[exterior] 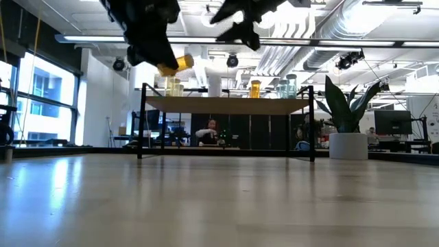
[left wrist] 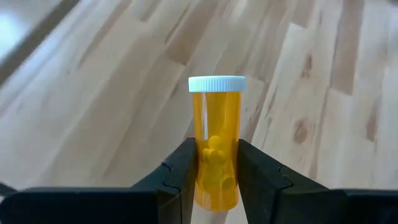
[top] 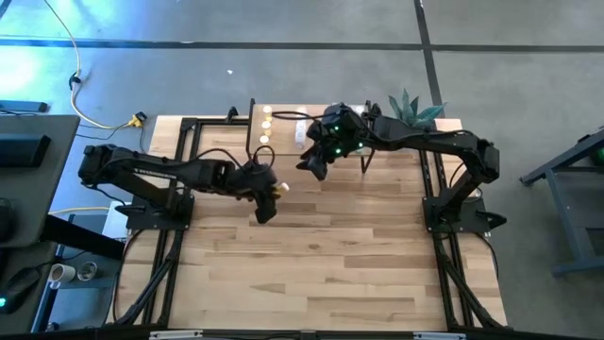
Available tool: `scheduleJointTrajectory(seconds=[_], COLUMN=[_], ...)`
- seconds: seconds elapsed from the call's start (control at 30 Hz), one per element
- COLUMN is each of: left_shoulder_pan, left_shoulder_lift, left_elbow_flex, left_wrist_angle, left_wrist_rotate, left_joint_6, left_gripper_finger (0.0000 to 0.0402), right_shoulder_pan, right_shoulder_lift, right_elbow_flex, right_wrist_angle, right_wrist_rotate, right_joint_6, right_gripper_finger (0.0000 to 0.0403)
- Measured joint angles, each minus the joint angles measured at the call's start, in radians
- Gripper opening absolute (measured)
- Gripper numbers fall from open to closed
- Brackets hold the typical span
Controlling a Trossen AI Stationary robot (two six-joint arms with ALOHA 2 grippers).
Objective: Pick and place medicine bottles onto shelf by color
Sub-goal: Put the orange medicine bottle on the shelf aligned with the other orange medicine bottles
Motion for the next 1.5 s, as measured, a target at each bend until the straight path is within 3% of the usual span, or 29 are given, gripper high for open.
scheduleJointTrajectory(seconds=[0.3,0.63,1.1,1.5], left_shoulder_pan=[0.017,0.015,0.015,0.014], left_shoulder_lift=[-0.061,-0.092,-0.091,-0.091], left_elbow_flex=[0.000,0.001,0.001,0.000], left_wrist_angle=[0.131,0.385,0.653,0.692], left_wrist_rotate=[0.041,0.066,0.102,0.105], left_joint_6=[0.177,0.285,0.339,0.339], left_gripper_finger=[0.0087,0.0087,0.0087,0.0087], right_shoulder_pan=[0.082,0.109,0.135,0.135], right_shoulder_lift=[-0.040,-0.100,-0.186,-0.162], right_elbow_flex=[0.000,0.000,0.001,0.001], right_wrist_angle=[0.148,0.190,0.236,0.226], right_wrist_rotate=[0.005,0.009,0.004,0.004], right_joint_6=[-0.012,-0.084,-0.312,-0.306], right_gripper_finger=[0.0190,0.0190,0.0190,0.0190])
